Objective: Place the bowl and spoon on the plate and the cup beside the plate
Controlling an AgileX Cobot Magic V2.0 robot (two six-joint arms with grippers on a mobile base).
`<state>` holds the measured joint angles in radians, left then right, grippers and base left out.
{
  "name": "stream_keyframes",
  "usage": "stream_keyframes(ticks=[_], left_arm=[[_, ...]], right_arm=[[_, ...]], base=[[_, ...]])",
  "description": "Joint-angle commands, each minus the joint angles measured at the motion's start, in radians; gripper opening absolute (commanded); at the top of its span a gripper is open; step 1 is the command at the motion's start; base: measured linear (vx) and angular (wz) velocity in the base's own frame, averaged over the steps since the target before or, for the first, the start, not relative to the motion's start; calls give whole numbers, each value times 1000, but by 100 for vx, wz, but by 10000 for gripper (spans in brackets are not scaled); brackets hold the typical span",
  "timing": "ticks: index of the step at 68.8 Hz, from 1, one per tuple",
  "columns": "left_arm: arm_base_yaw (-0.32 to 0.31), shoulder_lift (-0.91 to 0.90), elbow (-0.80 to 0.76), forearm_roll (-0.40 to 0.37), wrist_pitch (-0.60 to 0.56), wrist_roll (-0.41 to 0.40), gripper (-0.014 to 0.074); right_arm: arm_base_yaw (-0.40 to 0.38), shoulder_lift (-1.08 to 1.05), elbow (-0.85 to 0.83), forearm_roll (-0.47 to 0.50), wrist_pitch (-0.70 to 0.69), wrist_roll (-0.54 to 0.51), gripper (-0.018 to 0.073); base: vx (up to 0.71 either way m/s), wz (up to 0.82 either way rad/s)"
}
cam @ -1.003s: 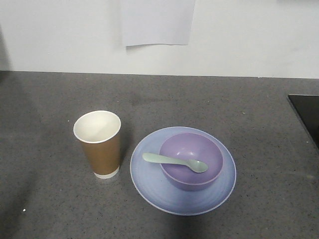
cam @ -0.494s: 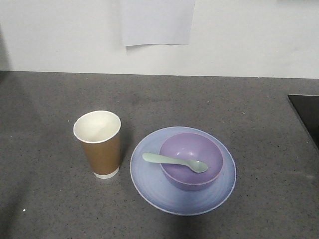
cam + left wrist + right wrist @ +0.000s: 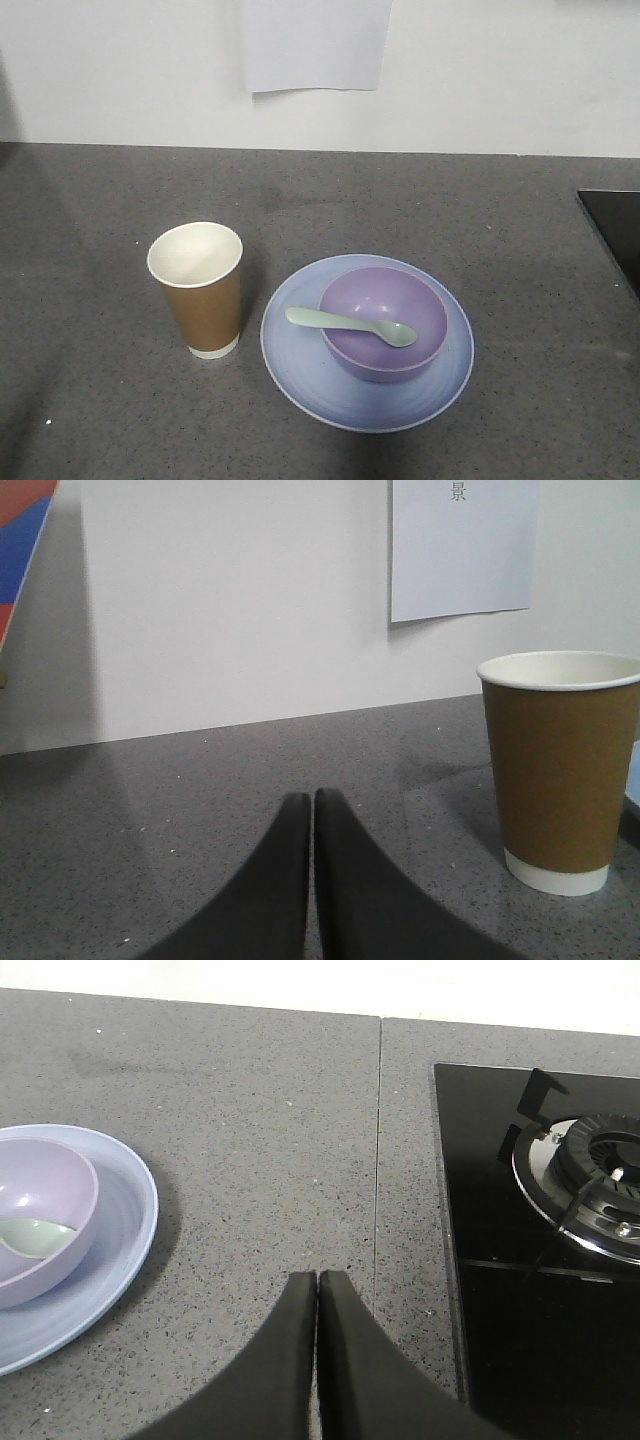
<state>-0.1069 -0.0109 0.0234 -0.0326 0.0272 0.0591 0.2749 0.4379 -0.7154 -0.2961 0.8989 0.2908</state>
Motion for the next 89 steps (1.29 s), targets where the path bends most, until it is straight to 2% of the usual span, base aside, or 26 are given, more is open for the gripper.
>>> stream_keyframes(ticks=[1, 23, 30, 44, 50, 61, 70, 77, 89], left_arm=[[4, -14, -20, -9, -64, 1, -6], [4, -14, -20, -9, -64, 1, -6], [4, -14, -20, -9, -64, 1, -6], [4, -14, -20, -9, -64, 1, -6], [4, -14, -20, -9, -64, 1, -6], [4, -14, -20, -9, -64, 1, -6], [4, -14, -20, -9, -64, 1, -6], [4, -14, -20, -9, -64, 1, -6], [4, -14, -20, -9, -64, 1, -6]], right_arm=[[-3, 6, -22, -28, -69, 1, -11], [-3, -2, -11, -48, -82, -32, -11], [-3, -44, 50, -50, -155, -32, -11], [-5, -136, 235, -27, -423, -93, -11], [-41, -166, 309, 8, -525, -112, -11], [-178, -230, 441, 129, -674, -198, -11], [-256, -314, 530, 204, -761, -270, -11], [-278, -387, 592, 238, -808, -302, -11], [-280, -458, 687, 252, -882, -291, -11]], base=[[0, 0], [0, 0], [0, 0], [0, 0], [0, 0], [0, 0], [0, 0], [0, 0], [0, 0]])
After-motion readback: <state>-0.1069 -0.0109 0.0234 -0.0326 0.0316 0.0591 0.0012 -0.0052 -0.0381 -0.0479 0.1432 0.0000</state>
